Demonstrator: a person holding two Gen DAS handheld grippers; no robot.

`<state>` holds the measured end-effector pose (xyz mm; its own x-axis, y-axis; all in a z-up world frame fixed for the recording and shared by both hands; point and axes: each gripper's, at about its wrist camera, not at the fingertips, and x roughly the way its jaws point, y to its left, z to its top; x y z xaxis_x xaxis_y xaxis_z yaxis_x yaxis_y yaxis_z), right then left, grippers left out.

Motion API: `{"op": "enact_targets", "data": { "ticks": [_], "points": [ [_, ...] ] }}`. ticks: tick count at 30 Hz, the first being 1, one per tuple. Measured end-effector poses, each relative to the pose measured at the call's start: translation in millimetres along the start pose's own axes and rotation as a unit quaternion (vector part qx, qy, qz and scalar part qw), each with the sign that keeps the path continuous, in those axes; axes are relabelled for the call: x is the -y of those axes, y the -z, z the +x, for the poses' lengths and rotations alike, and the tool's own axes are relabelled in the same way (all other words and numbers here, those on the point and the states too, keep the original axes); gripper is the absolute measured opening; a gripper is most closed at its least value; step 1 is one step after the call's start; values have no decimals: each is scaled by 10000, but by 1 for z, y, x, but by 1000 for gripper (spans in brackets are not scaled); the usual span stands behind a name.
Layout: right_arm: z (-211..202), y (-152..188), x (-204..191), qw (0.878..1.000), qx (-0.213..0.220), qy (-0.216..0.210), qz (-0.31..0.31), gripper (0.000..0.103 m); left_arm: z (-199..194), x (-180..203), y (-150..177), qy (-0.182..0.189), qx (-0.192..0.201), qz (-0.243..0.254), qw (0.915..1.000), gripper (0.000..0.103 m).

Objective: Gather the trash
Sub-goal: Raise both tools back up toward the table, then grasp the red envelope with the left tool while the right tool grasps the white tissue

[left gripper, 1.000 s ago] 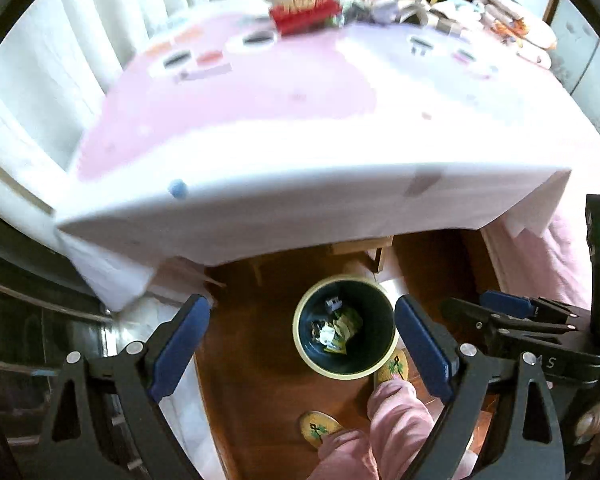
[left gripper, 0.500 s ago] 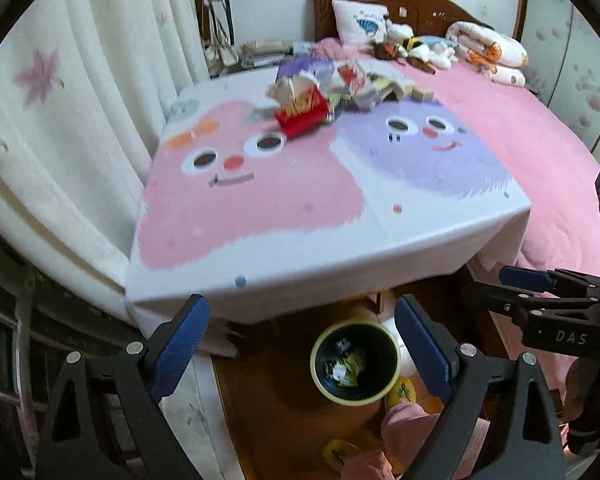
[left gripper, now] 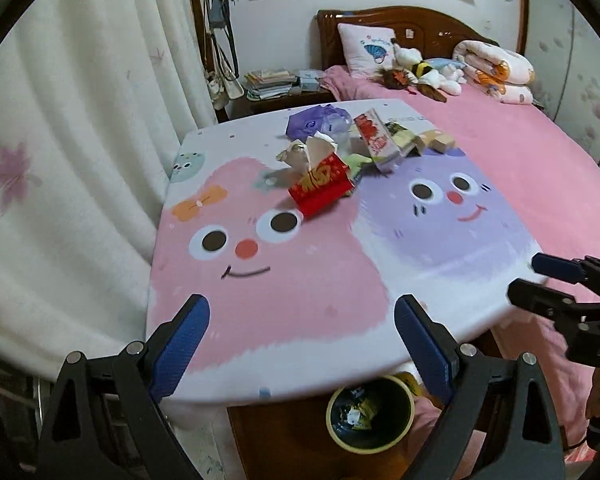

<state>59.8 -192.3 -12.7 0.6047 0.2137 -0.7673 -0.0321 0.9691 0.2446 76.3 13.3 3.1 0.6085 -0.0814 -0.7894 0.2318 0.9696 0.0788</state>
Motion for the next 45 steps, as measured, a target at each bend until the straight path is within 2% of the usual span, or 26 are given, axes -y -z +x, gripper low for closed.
{"op": "enact_targets", "data": {
  "ticks": [3,6,9,13,17,21,23,24,26,32,41,45],
  "points": [
    [26,-34,18,9999,-77,-125,-31,68,31,0,-28,-41,-90,-21,9999,92],
    [52,-63,33,9992,-261,-284,-64,63,69,2,-60,-143,-222,49,9996,89],
    [83,-95,53,9976,-482,-466,-188,61,110,8,-90,-161,-371,190,9990,83],
    [114,-121,70,9946,-718,-663,-359,61,170,20,-122,-175,-654,464,9966,80],
    [146,-143,82,9905,-924,-857,-554,60,220,30,-138,-157,-999,649,9928,68],
    [168,-153,87,9863,-1113,-1020,-662,57,259,34,-144,116,-1409,645,9879,67],
    [178,-156,89,9842,-1194,-1094,-709,54,274,35,-142,256,-1624,626,9844,62],
    [181,-157,89,9832,-1234,-1127,-739,53,279,35,-141,267,-1659,642,9837,59],
    [187,-159,89,9808,-1301,-1212,-798,47,285,36,-140,296,-1699,636,9830,43],
    [194,-170,86,9764,-1352,-1443,-873,43,270,27,-137,566,-1601,1,9855,12],
    [204,-192,60,9719,-1208,-1737,-1033,43,218,13,-130,668,-1124,-967,9867,9],
    [214,-199,46,9695,-1224,-1802,-1119,43,197,-3,-121,532,-920,-1461,9836,8]
  ]
}}
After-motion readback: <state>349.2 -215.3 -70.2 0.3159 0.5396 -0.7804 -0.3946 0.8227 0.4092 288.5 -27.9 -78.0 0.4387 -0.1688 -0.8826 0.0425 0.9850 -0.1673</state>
